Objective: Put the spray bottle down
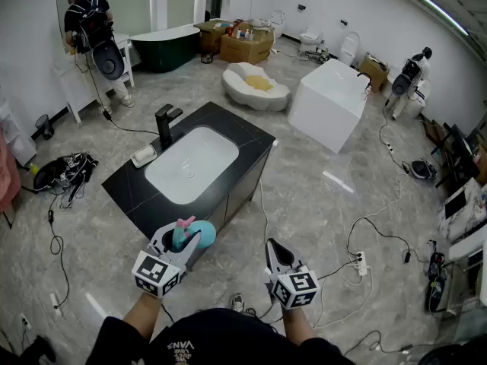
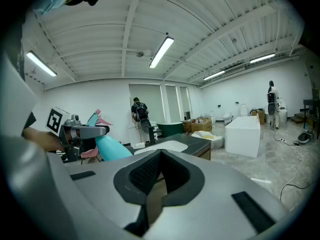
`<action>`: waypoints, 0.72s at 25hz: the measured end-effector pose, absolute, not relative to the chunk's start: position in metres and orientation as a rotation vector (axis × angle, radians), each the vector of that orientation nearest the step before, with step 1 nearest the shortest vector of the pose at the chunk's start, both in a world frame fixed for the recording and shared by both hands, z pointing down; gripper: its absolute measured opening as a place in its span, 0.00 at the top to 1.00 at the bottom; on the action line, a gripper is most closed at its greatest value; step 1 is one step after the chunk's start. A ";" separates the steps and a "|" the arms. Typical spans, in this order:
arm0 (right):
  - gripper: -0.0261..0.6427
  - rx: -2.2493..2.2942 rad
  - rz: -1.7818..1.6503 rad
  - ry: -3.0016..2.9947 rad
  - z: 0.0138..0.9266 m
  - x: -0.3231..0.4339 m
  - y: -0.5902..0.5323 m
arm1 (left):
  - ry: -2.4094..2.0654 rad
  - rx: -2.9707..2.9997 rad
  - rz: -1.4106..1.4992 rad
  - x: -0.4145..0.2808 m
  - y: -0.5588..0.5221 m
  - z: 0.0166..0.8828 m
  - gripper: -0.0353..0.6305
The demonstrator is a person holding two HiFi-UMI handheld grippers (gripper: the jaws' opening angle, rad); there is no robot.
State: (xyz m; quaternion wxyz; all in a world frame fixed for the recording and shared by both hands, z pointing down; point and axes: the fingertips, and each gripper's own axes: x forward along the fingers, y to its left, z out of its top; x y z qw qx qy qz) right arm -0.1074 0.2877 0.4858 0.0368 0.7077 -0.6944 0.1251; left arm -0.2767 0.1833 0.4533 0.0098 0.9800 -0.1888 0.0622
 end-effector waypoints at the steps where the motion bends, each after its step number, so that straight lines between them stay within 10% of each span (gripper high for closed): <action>1: 0.96 2.175 0.392 -2.141 0.487 -0.104 0.287 | -0.590 3.060 0.193 -0.273 0.183 0.454 0.74; 18: 0.96 2.102 0.474 -2.236 0.503 -0.026 0.283 | -0.672 3.016 0.205 -0.195 0.185 0.469 0.74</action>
